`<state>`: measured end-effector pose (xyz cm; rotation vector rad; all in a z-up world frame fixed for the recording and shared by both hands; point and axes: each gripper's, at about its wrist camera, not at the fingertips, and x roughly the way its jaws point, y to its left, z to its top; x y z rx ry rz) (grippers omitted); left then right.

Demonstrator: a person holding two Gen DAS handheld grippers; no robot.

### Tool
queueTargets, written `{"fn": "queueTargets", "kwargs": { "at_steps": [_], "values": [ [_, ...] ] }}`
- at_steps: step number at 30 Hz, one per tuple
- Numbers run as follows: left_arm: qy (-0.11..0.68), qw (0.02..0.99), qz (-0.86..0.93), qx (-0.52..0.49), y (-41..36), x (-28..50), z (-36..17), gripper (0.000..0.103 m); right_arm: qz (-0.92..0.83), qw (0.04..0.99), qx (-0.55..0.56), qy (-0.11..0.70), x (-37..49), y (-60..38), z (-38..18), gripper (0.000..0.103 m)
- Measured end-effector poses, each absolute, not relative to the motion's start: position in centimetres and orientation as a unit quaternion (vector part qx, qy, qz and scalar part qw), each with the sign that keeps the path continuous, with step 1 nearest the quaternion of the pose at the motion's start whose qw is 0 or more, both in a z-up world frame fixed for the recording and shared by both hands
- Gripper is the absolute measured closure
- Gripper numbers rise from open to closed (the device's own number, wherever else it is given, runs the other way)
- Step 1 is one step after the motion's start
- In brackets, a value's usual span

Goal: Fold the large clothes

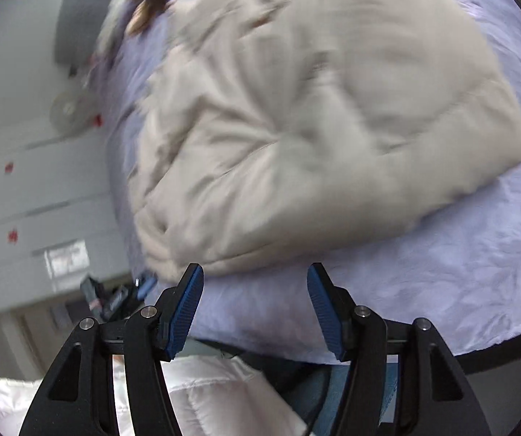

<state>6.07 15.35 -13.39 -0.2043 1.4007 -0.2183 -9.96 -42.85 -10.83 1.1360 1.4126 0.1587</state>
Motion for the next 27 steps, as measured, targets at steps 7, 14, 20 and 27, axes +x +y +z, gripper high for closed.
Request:
{"fn": "queueTargets", "kwargs": {
  "at_steps": [7, 14, 20, 27],
  "values": [
    [0.618, 0.776, -0.117, -0.046, 10.8, 8.9, -12.4, 0.037, 0.097, 0.660, 0.393, 0.633, -7.1, -36.4, -8.8, 0.040],
    [0.631, 0.761, -0.146, -0.037, 7.9, 9.6, -13.2, 0.005, 0.055, 0.689, 0.326, 0.646, -4.7, -31.3, -8.0, 0.039],
    [0.624, 0.766, -0.155, -0.018, 7.6, 9.7, -13.4, 0.004, 0.029, 0.693, 0.305, 0.653, -4.1, -30.6, -7.9, 0.033],
    [0.624, 0.766, -0.153, -0.011, 8.2, 10.7, -13.7, 0.004, -0.016, 0.704, 0.283, 0.651, -3.5, -29.6, -8.5, 0.018]
  ]
}}
